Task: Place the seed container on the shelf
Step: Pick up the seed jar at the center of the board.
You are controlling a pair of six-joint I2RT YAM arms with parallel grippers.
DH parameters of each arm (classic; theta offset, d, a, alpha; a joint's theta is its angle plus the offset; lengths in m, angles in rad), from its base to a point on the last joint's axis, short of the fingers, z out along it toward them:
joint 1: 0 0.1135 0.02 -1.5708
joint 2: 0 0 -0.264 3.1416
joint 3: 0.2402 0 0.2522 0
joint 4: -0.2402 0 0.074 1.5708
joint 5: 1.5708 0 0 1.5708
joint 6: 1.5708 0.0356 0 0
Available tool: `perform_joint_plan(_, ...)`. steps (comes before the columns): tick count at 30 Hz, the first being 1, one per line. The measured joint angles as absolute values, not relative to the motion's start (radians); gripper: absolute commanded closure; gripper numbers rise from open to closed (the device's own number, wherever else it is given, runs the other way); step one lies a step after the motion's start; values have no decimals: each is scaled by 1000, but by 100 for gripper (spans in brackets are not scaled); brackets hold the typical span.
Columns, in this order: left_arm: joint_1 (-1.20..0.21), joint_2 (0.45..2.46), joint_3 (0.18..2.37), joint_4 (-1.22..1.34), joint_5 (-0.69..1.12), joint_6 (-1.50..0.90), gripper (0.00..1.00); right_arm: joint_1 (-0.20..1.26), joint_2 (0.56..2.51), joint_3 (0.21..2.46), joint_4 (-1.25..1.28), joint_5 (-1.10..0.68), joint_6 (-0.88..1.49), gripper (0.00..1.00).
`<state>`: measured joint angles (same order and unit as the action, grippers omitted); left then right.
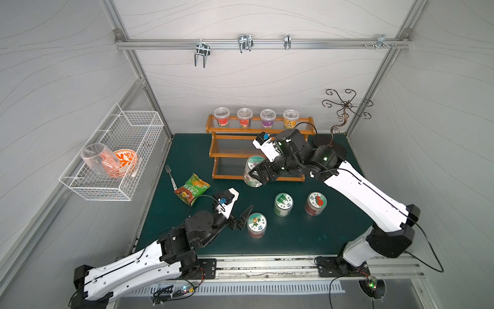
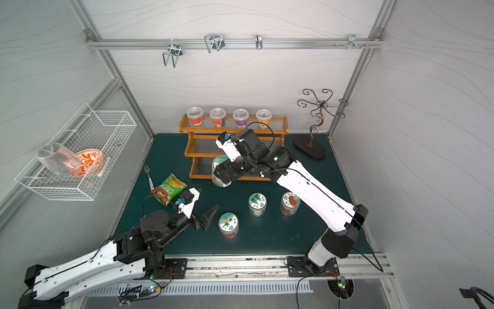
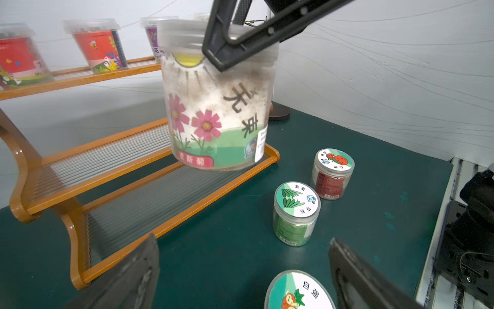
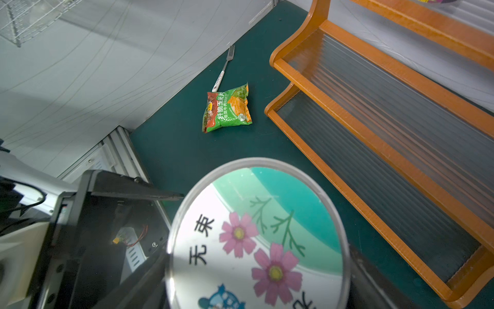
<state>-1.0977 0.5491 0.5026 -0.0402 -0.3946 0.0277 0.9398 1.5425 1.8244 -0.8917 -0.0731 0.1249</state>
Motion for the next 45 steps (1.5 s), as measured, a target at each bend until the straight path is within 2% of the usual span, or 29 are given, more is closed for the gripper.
perform_joint_plan(9,-1098,677,518,87,-361,41,0,937,1526,1757,-890,-140,123,42)
perform_joint_plan(16,-1094,773,579,107,-379,28,0,960,1526,1734,-894,-128,98,42)
perform_joint_plan(33,-1052,820,622,137,-379,-23,2,1023,1526,1734,-899,-116,51,42)
perform_joint_plan(42,-1029,820,627,128,-353,-37,23,1027,1527,1734,-902,-113,43,40)
perform_joint_plan(45,-1023,820,627,126,-342,-38,34,1027,1527,1734,-902,-112,43,36)
